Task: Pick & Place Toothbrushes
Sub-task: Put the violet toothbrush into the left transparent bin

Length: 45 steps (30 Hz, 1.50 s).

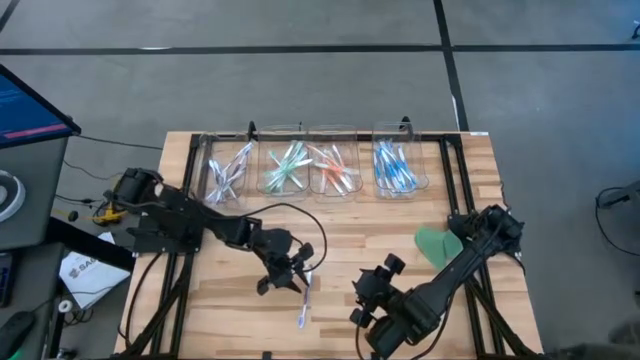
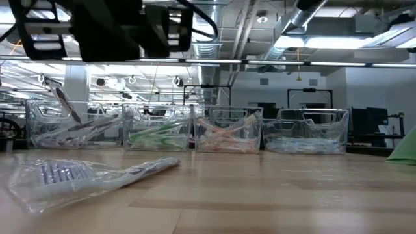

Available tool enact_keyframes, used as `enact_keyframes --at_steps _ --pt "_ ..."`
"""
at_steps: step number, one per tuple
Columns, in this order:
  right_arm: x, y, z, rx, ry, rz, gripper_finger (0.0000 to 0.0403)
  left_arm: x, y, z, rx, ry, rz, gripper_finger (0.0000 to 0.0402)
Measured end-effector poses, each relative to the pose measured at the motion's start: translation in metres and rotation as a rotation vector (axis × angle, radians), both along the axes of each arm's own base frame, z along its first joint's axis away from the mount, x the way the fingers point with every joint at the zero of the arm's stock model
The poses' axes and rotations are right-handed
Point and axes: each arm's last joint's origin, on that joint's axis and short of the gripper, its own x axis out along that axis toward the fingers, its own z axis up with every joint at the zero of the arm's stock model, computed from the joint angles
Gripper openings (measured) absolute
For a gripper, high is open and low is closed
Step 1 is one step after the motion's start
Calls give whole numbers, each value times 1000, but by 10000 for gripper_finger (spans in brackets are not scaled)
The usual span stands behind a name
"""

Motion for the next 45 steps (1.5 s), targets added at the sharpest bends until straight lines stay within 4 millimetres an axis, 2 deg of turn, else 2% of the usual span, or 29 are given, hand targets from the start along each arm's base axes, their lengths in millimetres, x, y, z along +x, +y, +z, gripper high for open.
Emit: enact_keyframes --at_steps 4,7,17,23,36,45 --pt "7 -3 0 -2 -4 22 154 5 0 -14 11 30 5 113" --pt "13 -6 1 -2 -8 30 151 6 -1 -21 28 35 -27 125" --pt "26 -19 1 -6 -4 11 139 7 -2 -23 15 14 -81 228" --pt "29 -24 1 -1 -5 -2 131 7 -3 -23 -72 96 -8 261" --pt "39 -25 3 26 -51 6 121 8 -3 -26 22 18 -84 246" --pt "54 -19 9 17 -108 131 121 20 -5 -68 83 21 -100 226"
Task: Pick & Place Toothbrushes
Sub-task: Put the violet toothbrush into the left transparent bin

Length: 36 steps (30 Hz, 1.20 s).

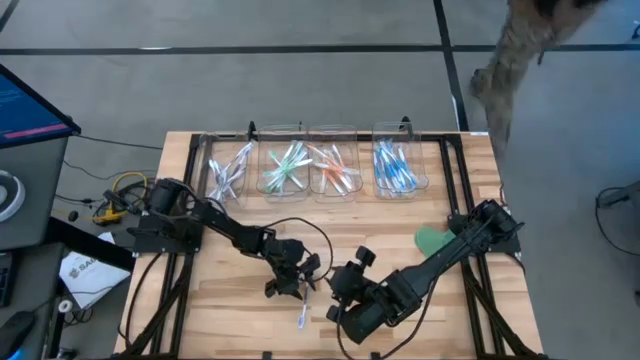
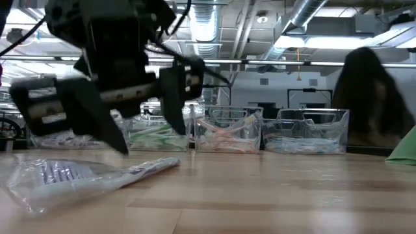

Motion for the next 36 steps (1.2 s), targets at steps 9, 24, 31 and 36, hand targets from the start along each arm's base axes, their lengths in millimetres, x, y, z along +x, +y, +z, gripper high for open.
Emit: enact_keyframes --at_steps 9,24,31,36 --pt "19 -16 3 68 5 47 120 7 14 -36 0 92 49 205" --pt "26 -23 3 111 11 51 120 -5 28 -45 -185 323 279 22" --pt "15 -7 2 61 24 95 120 -9 22 -37 -208 370 363 11" --pt "-10 -1 -2 -68 30 -43 120 -25 24 -1 -132 390 570 11"
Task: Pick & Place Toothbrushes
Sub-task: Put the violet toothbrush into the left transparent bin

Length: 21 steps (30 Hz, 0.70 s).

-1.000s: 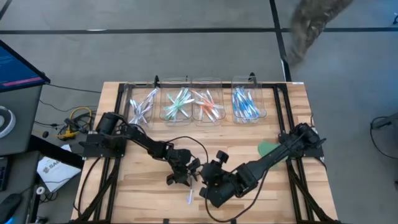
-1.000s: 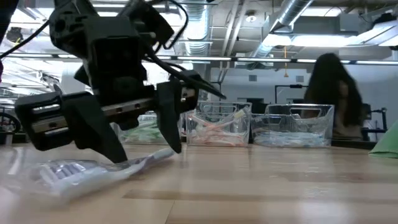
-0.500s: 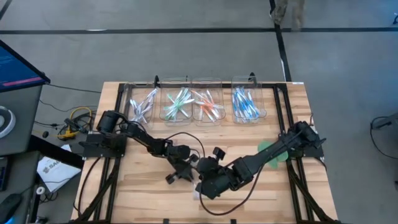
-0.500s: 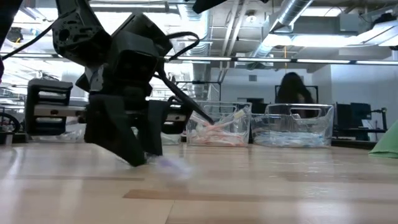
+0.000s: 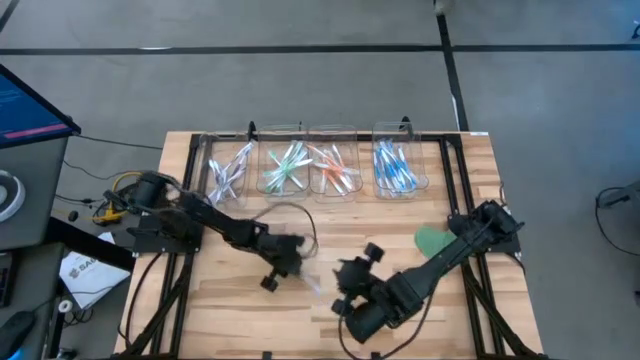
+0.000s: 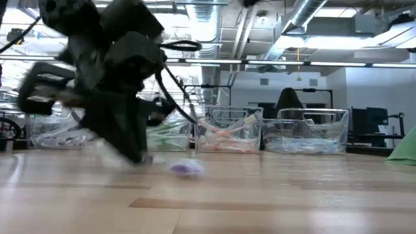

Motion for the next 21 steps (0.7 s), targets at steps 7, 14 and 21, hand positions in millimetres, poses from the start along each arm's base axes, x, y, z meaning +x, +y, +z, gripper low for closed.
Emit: enact_keyframes --at_steps 7,14,21 --pt "-42 5 -2 -155 26 -116 120 -33 18 82 114 -111 231 10" --pt "-51 -4 1 -275 63 -137 120 -87 42 156 142 -384 711 10" --pt "-48 -17 2 -325 124 -158 120 -148 67 194 180 -627 1177 10"
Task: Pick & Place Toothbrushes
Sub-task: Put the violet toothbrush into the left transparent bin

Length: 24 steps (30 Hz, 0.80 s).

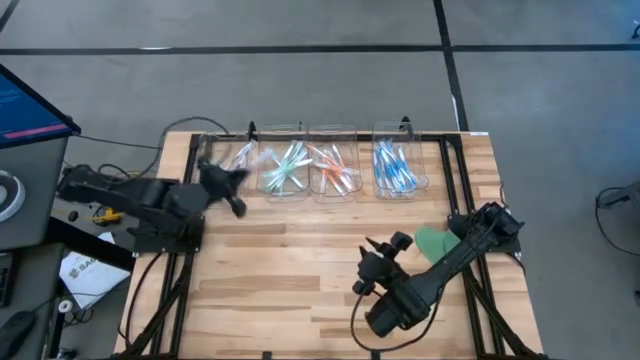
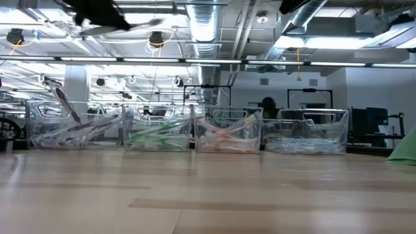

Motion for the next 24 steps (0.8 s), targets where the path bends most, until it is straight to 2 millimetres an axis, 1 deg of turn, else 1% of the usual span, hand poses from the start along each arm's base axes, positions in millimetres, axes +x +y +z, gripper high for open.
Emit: enact_keyframes --at_steps 2,5,9,12,16,19,24 --pt "1 -1 0 -15 25 13 120 -12 6 1 6 -27 110 10" --pt "1 -1 0 -42 72 40 120 -24 15 -4 7 -26 256 10" --pt "4 -5 0 -78 142 66 120 -26 28 -26 -3 -6 397 10" --pt "7 -10 -1 -90 219 81 120 -27 41 -44 -58 5 480 12" --pt "9 -19 4 -103 297 104 120 -32 59 -62 -158 19 577 14" --pt "10 -25 8 -116 331 118 120 -38 71 -75 -242 48 620 20" --pt "10 -32 14 -133 365 134 120 -46 84 -94 -328 78 689 37"
